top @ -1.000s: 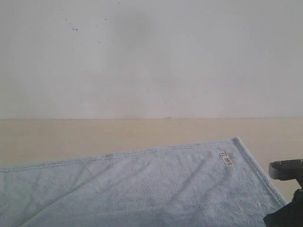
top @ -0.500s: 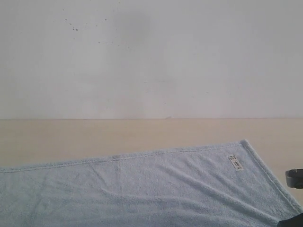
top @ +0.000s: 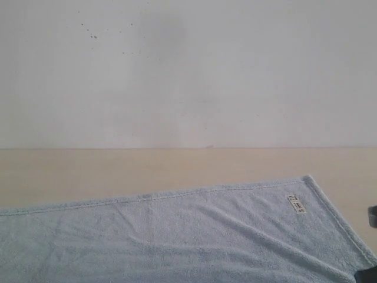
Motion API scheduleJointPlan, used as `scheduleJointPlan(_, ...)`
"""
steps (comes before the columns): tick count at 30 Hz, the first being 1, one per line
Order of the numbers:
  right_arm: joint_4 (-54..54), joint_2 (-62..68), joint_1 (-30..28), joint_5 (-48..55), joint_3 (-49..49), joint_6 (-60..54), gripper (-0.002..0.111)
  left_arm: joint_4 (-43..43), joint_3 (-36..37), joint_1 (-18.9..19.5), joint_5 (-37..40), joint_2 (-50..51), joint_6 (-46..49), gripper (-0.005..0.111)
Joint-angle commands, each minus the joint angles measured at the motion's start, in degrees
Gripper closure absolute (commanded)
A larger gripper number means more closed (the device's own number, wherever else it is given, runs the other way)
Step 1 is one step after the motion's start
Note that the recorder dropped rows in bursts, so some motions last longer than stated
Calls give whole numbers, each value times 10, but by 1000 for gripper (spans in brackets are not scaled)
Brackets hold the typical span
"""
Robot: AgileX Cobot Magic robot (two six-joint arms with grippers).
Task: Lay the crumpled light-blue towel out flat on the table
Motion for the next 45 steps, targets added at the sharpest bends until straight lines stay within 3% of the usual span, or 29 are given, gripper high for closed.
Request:
scheduleJointPlan(1,-4,-47,-3,-37,-31,-30,108,-11,-3,1,-15,-3,3,103)
scheduleJointPlan(9,5,40,-3,18,-196,-46,108,-19,-3,1,-25,-3,3,103)
scheduleJointPlan(17,180,198,-3,76,-404,-225,108,-18,-3,1,-52,-3,3,103)
scheduleJointPlan(27,239,361,-3,163,-639,-316,108,-18,-3,1,-101,-3,6,103)
scheduleJointPlan(45,257,457,-4,127,-705,-344,108,-17,-3,1,-130,-3,14,103)
